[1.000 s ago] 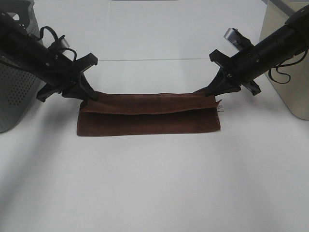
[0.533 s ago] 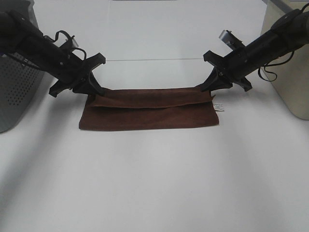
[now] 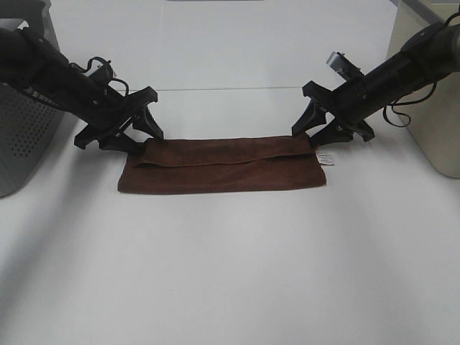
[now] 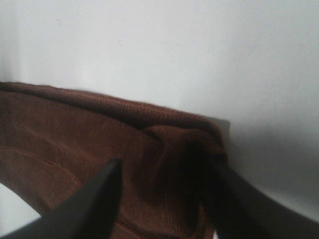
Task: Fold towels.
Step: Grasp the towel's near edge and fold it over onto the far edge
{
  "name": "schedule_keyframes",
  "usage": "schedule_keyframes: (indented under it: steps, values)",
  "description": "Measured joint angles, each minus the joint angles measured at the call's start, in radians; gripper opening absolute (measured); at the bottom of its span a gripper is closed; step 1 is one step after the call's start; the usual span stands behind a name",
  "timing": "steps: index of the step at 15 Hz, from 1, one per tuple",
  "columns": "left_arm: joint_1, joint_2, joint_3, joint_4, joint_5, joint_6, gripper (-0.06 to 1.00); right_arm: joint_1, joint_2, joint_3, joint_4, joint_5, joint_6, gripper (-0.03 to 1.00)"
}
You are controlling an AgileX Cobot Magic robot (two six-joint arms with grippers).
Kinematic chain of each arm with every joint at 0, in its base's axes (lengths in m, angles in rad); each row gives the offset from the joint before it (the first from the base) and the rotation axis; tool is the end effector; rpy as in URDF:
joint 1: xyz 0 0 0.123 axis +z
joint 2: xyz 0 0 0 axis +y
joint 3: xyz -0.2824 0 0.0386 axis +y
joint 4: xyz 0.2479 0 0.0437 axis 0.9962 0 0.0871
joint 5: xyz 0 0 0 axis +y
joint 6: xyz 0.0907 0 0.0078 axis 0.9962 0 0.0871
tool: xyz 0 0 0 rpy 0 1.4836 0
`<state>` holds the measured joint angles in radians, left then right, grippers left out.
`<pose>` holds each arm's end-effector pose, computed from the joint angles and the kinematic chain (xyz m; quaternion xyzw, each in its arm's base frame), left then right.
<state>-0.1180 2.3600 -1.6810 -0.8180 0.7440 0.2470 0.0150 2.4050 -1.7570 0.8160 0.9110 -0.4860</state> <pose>0.4713 -0.1013 0.1005 -0.0893 0.9431 -0.2942 0.1268 0.4792 0.0596 0.0979 -0.0070 0.9445 0.3056 0.1200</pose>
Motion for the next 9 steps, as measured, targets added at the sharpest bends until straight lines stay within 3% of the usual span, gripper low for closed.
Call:
schedule_keyframes:
  steps: [1, 2, 4, 6, 9]
  values:
    - [0.0, 0.0, 0.0, -0.002, 0.0, 0.0, 0.65, 0.0, 0.0, 0.0, 0.003, 0.018, 0.0, 0.69]
    - [-0.001, 0.0, 0.0, -0.002, 0.0, 0.0, 0.69, -0.001, 0.0, -0.002, 0.009, 0.033, 0.0, 0.79]
    - [0.0, -0.002, 0.0, 0.006, 0.006, -0.001, 0.71, -0.002, 0.0, -0.013, 0.006, 0.06, 0.002, 0.85]
    - [0.002, -0.034, 0.0, 0.102, 0.022, -0.039, 0.71, -0.002, 0.0, -0.021, -0.022, 0.101, 0.033, 0.87]
    - [0.002, -0.073, 0.0, 0.162, 0.029, -0.082, 0.71, -0.002, 0.0, -0.022, -0.037, 0.107, 0.051, 0.87]
